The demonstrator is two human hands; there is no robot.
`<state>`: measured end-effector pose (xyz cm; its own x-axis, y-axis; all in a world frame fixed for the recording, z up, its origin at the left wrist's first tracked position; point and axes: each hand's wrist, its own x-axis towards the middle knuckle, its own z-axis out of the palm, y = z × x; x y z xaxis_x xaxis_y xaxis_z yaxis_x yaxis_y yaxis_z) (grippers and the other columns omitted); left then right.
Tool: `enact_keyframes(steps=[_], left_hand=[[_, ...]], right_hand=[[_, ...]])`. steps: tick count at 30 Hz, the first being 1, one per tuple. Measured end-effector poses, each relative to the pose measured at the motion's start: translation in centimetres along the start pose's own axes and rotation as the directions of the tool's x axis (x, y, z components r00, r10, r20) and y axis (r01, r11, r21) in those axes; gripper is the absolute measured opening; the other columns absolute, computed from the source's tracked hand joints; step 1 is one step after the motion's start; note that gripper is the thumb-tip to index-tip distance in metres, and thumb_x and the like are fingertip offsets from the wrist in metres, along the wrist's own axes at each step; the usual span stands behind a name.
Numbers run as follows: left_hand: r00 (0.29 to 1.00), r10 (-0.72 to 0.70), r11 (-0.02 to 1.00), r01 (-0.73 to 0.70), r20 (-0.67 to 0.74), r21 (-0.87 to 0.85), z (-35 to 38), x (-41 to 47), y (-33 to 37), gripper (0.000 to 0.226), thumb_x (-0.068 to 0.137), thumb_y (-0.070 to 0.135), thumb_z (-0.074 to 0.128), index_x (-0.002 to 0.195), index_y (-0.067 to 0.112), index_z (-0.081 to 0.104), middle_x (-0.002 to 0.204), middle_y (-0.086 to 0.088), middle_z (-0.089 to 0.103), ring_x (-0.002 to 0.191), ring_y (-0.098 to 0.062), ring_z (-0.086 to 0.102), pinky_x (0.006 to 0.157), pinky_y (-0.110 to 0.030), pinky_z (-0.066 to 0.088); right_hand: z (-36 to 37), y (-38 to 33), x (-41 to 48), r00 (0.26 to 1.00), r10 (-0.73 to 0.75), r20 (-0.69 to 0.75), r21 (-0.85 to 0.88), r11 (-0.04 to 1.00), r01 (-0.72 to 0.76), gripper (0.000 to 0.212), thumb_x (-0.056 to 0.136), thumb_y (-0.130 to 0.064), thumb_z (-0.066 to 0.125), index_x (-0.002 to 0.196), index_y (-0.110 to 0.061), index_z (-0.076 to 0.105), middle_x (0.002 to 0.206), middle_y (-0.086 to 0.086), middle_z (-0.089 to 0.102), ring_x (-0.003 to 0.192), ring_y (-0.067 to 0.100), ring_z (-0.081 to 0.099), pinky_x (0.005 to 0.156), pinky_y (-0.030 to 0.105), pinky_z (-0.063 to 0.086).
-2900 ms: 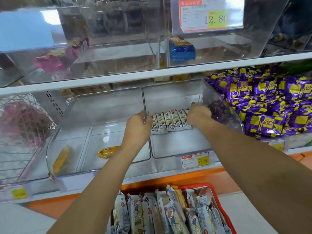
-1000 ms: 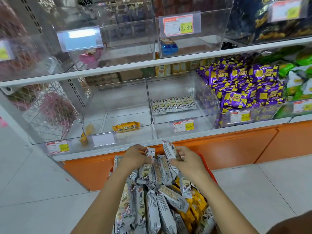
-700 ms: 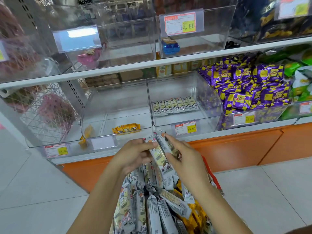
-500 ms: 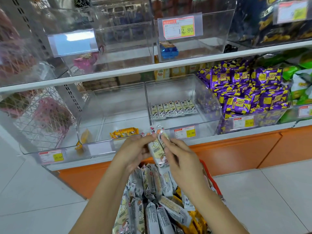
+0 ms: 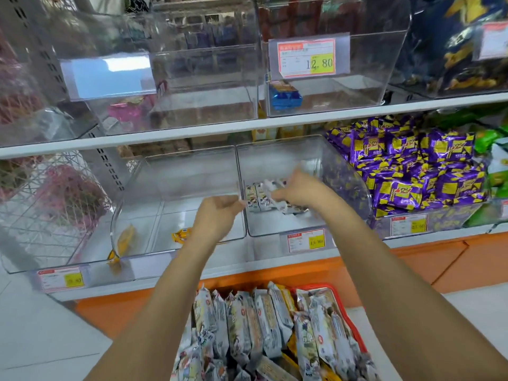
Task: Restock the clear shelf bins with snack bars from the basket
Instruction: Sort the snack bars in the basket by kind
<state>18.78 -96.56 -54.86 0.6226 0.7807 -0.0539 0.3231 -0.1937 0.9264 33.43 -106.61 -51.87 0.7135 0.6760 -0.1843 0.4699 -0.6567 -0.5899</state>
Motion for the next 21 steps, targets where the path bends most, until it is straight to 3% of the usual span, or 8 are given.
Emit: enact_keyframes(steps=[2,5,8,10,12,15,18,21], left_hand=[[0.999,-0.029,1.0,0.029,0.046,-0.008,0.5,0.1,-0.7,0.037,0.089,0.017,0.065,0.123,0.003,0.062,0.12,-0.011,0.065,0.102,-0.019,0.06,0.087,-0.023,0.048],[0.999,-0.013,1.0,0.013,0.04,-0.001,0.7,0.3,-1.6,0.043,0.086,0.019,0.068,0.126,0.006,0.06,0.119,-0.01,0.065,0.105,-0.019,0.061,0.087,-0.023,0.045],[0.998,-0.005,1.0,0.006,0.06,-0.022,0.5,0.5,-2.1,0.046,0.084,0.021,0.07,0.126,0.007,0.06,0.12,-0.008,0.065,0.105,-0.017,0.061,0.086,-0.023,0.044],[0.997,-0.016,0.999,0.019,0.073,-0.047,0.4,0.6,-2.3,0.045,0.084,0.02,0.07,0.126,0.006,0.06,0.121,-0.007,0.065,0.109,-0.017,0.061,0.088,-0.022,0.044],[0.996,0.007,0.999,-0.004,0.087,-0.042,0.3,0.7,-2.6,0.038,0.084,0.021,0.07,0.119,0.007,0.065,0.116,-0.006,0.067,0.108,-0.014,0.06,0.089,-0.024,0.044],[0.996,0.012,0.999,-0.009,0.088,-0.035,0.3,0.7,-3.0,0.042,0.085,0.023,0.069,0.124,0.008,0.062,0.121,-0.007,0.065,0.112,-0.014,0.06,0.096,-0.027,0.045],[0.995,0.009,1.0,-0.007,0.101,-0.019,0.2,0.7,-2.9,0.047,0.085,0.025,0.069,0.129,0.01,0.058,0.125,-0.008,0.063,0.115,-0.016,0.059,0.101,-0.031,0.044],[0.994,-0.009,1.0,0.008,0.112,0.002,0.1,0.3,-2.8,0.042,0.085,0.021,0.07,0.125,0.01,0.062,0.121,-0.007,0.065,0.114,-0.017,0.06,0.104,-0.036,0.044]], right_hand=[[0.7,-0.2,2.2,0.984,0.067,0.166,-0.07,0.996,-0.056,0.029,0.082,-0.031,0.068,0.073,-0.009,0.052,0.072,0.006,0.054,0.055,0.016,0.048,0.049,0.023,0.037],[2.8,-0.3,4.1,0.922,0.143,0.36,-0.172,0.981,-0.085,0.029,0.087,-0.031,0.064,0.069,-0.012,0.051,0.071,0.002,0.052,0.061,0.016,0.048,0.064,0.027,0.045],[4.8,-0.2,4.9,0.884,0.162,0.439,-0.224,0.972,-0.067,0.022,0.089,-0.033,0.063,0.086,-0.012,0.057,0.095,0.006,0.059,0.082,0.019,0.055,0.084,0.033,0.049],[5.7,-0.3,5.2,0.893,0.157,0.422,-0.255,0.966,-0.049,0.037,0.088,-0.033,0.065,0.113,-0.006,0.059,0.113,0.012,0.059,0.099,0.023,0.057,0.093,0.035,0.049],[6.3,-0.4,5.3,0.904,0.152,0.399,-0.258,0.965,-0.048,0.049,0.089,-0.035,0.063,0.127,-0.004,0.053,0.118,0.012,0.055,0.104,0.025,0.057,0.093,0.036,0.049],[6.4,-0.8,5.2,0.922,0.131,0.364,-0.217,0.975,-0.052,0.047,0.099,-0.031,0.049,0.135,0.0,0.046,0.136,0.014,0.051,0.114,0.028,0.058,0.095,0.036,0.05],[6.1,-0.7,4.9,0.926,0.137,0.353,-0.211,0.975,-0.064,0.041,0.102,-0.021,0.044,0.135,0.002,0.043,0.138,0.017,0.049,0.102,0.026,0.063,0.073,0.032,0.053],[5.4,-0.4,4.5,0.939,0.11,0.325,-0.212,0.976,-0.04,0.027,0.1,-0.015,0.046,0.121,0.001,0.05,0.091,0.011,0.055,0.07,0.02,0.06,0.05,0.025,0.043]])
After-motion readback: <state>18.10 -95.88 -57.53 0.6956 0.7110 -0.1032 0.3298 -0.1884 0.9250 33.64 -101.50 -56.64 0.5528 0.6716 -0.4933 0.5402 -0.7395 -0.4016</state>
